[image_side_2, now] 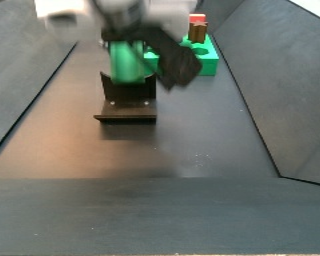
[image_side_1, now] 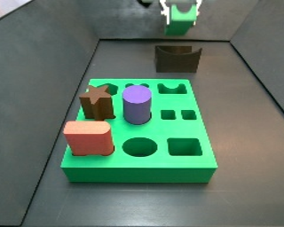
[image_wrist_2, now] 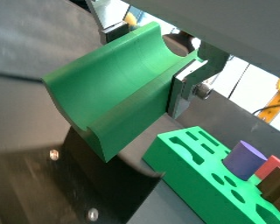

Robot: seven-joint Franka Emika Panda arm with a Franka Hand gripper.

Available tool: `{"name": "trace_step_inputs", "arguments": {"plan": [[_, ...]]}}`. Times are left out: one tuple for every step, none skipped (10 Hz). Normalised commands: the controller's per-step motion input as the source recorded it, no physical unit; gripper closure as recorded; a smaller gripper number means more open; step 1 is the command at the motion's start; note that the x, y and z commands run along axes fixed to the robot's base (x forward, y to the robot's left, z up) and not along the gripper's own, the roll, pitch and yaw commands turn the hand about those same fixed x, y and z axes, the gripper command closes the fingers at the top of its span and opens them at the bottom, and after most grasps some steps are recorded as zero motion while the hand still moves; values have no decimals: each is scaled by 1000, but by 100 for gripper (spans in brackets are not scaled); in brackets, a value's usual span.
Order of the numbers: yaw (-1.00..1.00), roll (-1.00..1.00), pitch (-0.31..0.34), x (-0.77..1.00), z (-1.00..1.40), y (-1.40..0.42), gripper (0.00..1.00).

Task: Pick up the arch object. Move up. Place the arch object on the fixture. Regrasp the arch object. Move to above the board. Insert the arch object.
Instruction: Place the arch object on the fixture, then regrasp the arch object.

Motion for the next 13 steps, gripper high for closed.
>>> {"name": "trace_step_inputs", "arguments": {"plan": [[-215,-409,173,160,-1000,144,100],[-226,-310,141,167,-1000,140,100],[-228,-209,73,162,-923,124,100],[-216,-167,17,122,-632,97,100],[-191,-153,-10,104,-423,78,100],[-172,-143,-28,96,-291,69,100],[-131,-102,-51,63,-271,63,100],[-113,-102,-51,64,-271,57,100],[-71,-104,-50,66,-268,50,100],[-48,-104,-50,67,-266,46,100],[0,0,0,0,-167,-500,100],[0,0,0,0,0,0,0],[46,16,-9,0,1000,0,0]]}}
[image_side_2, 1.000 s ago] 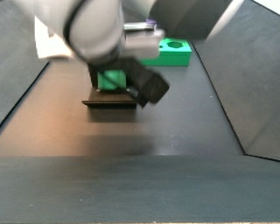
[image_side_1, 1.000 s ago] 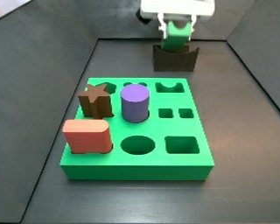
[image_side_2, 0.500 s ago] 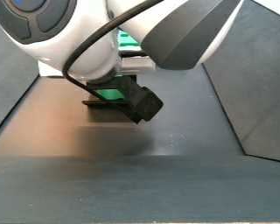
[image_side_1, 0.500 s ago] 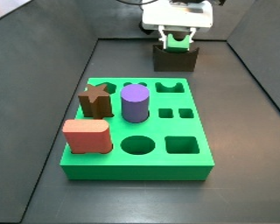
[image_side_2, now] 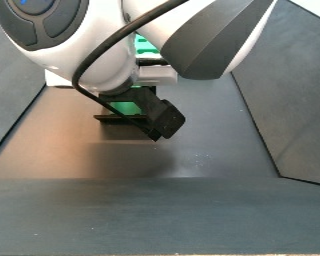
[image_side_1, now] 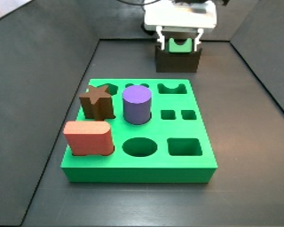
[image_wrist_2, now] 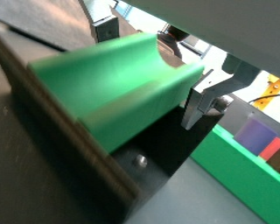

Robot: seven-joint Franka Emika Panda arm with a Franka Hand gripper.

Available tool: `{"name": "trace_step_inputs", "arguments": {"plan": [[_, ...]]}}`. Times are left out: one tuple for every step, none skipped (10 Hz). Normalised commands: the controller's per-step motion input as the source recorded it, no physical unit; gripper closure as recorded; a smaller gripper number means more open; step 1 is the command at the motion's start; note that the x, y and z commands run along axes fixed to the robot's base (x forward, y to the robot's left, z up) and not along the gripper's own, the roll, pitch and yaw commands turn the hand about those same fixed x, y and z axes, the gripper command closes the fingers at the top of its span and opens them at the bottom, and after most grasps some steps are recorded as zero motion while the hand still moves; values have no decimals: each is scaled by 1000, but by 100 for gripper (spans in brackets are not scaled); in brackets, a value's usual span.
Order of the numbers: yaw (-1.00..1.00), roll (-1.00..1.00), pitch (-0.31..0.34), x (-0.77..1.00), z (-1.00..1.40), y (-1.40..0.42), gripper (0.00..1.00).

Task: Pick up the arch object. Move up. Place the arch object on the fixture. Regrasp the arch object. Move to above the board. Insert the arch object.
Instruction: Regrasp the arch object.

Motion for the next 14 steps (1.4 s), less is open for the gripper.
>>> {"name": "trace_step_inputs", "arguments": {"plan": [[52,19,-6,-6,1000,-1,0],[55,27,6,-26,1000,-2,0],[47,38,18,-35,1000,-4,0],[44,39,28,-40,1000,-4,0],[31,37,48,-42,880,3,0],[26,36,58,-39,754,3,0],[7,38,78,-28,438,9,0],[-3,42,84,-28,246,8,0],[8,1000,62,-122,854,-813,0],[7,1000,58,-102,746,-759,0],[6,1000,47,-114,601,-624,0],[5,1000,38,-110,400,-461,0],[5,1000,34,-85,184,-291,0],[5,1000,33,-43,54,-130,0]]}}
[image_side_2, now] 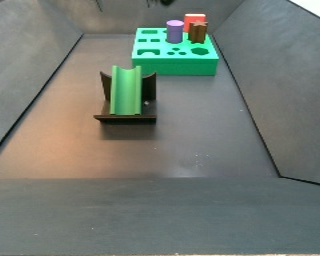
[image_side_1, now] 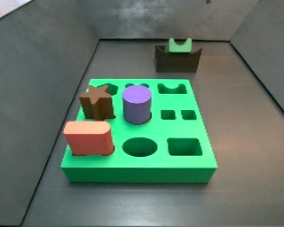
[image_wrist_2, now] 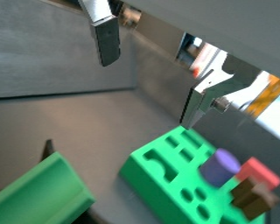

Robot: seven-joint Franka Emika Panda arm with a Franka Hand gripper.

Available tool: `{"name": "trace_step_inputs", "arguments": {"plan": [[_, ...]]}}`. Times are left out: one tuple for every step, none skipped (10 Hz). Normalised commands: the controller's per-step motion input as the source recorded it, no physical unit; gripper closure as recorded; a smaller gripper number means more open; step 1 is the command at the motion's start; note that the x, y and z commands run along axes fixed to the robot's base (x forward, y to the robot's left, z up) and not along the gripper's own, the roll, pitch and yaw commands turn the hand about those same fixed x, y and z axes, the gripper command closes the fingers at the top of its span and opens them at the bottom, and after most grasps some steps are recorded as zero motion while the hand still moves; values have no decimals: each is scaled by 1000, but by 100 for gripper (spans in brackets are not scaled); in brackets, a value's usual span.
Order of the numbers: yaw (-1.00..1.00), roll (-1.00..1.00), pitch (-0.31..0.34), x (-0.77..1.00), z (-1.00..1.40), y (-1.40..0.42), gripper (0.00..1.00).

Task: Pick up the arch object. Move up. Place the arch object on the fixture. Regrasp the arch object. Move to above the board. Insert the arch object.
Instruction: Regrasp the arch object.

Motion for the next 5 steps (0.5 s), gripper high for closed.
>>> {"name": "trace_step_inputs", "arguments": {"plan": [[4,1000,36,-14,46,-49,0],[5,1000,35,-8,23,-26,0],[5,1000,31,-17,9,-26,0],[5,1000,25,-29,19,-26,0],[6,1000,21,-32,12,-25,0]]}}
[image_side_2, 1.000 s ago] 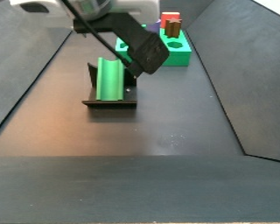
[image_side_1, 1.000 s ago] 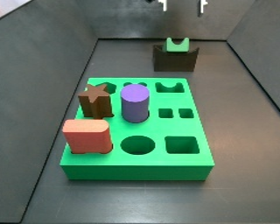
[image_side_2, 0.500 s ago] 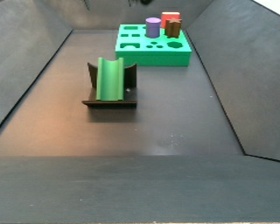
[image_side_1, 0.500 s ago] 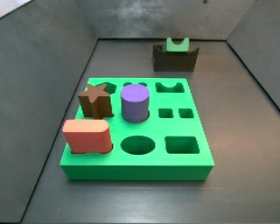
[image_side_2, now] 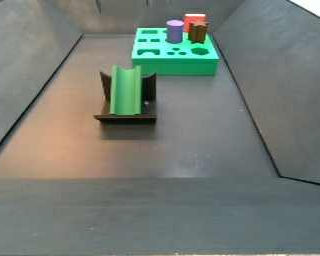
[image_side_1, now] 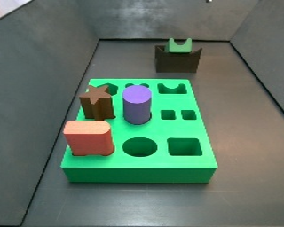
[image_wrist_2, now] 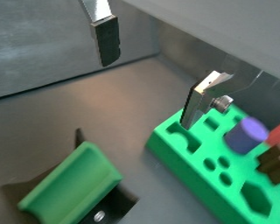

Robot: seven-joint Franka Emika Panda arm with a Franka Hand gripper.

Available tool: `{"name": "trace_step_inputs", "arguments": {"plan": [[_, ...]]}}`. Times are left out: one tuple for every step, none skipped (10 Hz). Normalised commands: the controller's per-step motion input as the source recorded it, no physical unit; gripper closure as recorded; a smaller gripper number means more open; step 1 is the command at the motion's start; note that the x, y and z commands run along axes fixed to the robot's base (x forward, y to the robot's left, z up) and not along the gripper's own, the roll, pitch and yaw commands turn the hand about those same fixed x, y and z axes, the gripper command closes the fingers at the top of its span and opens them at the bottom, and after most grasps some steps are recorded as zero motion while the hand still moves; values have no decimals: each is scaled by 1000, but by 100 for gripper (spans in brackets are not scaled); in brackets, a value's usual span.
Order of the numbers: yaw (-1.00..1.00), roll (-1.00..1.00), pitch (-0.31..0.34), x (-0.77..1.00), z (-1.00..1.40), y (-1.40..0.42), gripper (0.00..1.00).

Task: Pick up the arch object. Move up. Place the arch object on the fixture. Regrasp the arch object. Move to above the board. Insert the arch object.
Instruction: Regrasp the arch object.

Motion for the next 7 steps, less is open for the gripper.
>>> {"name": "trace_step_inputs", "arguments": {"plan": [[7,1000,14,-29,-4,-22,0],[8,1000,9,-26,0,-21,0],[9,1000,2,-19,1,-21,0],[10,1000,0,-17,-1,-22,0],[12,1000,-1,-20,-1,-18,0],[14,1000,1,-14,8,-16,0],[15,1000,5,-6,10,-19,0]]}}
